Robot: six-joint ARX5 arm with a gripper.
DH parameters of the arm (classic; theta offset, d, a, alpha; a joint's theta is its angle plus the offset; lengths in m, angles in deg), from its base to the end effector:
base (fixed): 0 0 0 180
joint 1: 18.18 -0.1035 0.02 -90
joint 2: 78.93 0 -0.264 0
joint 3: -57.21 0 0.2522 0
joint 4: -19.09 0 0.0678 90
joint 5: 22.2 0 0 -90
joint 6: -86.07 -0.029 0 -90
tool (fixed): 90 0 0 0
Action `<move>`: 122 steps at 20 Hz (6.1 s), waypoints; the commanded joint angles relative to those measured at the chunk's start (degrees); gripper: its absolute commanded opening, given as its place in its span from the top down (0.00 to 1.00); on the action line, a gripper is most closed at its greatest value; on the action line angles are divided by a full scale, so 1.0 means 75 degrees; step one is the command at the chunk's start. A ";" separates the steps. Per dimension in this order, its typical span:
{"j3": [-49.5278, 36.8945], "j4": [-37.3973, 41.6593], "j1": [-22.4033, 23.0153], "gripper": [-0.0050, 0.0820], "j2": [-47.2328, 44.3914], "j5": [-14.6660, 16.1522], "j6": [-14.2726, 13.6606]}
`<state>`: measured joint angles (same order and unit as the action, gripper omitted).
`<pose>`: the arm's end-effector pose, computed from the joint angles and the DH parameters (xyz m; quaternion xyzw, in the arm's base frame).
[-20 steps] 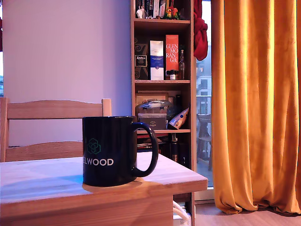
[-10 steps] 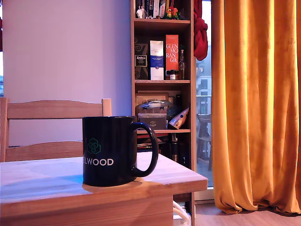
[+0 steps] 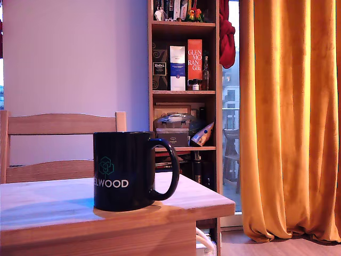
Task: Pick up the coffee capsules on the table and drop them inside the coffee cup
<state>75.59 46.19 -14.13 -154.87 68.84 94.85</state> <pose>0.1741 -0.0129 0.0977 -0.0669 0.2651 -0.0226 0.9616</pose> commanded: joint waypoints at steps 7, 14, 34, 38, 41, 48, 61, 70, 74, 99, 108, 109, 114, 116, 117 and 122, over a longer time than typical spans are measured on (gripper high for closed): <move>0.0749 0.0341 -0.0495 0.39 -0.1355 0.0449 -0.0405; 0.1247 0.0332 -0.0548 0.39 -0.1973 0.1145 -0.0793; 0.1250 0.0338 -0.0545 0.86 -0.1982 0.1259 -0.1035; 0.1250 0.0353 -0.0545 0.86 -0.1973 0.1306 -0.1032; 0.1250 0.0332 -0.0525 0.86 -0.1842 0.1915 -0.1020; 0.1250 0.0006 -0.0516 0.86 -0.0038 0.3372 -0.0277; 0.1250 -0.1620 0.0851 0.88 0.3322 0.4319 0.0309; 0.1763 -0.2728 0.2675 0.88 0.3418 0.3287 0.0286; 0.2422 -0.3523 0.3410 0.88 0.3179 0.2390 0.0230; 0.4188 -0.4421 0.4086 0.68 0.0580 0.2203 0.0291; 0.4188 -0.4214 0.4083 0.24 0.0583 0.2739 0.0291; 0.4188 -0.4188 0.4083 0.26 0.0583 0.2672 0.0291; 0.4202 -0.4109 0.4077 0.58 0.0595 0.2594 0.0315; 0.4202 -0.3893 0.4077 0.73 0.0597 0.2594 0.0315; 0.4202 -0.3786 0.4077 0.78 0.0603 0.2591 0.0312; 0.4202 -0.3739 0.4074 0.89 0.0801 0.1926 0.0300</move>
<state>106.83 17.73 16.32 -149.52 84.09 97.29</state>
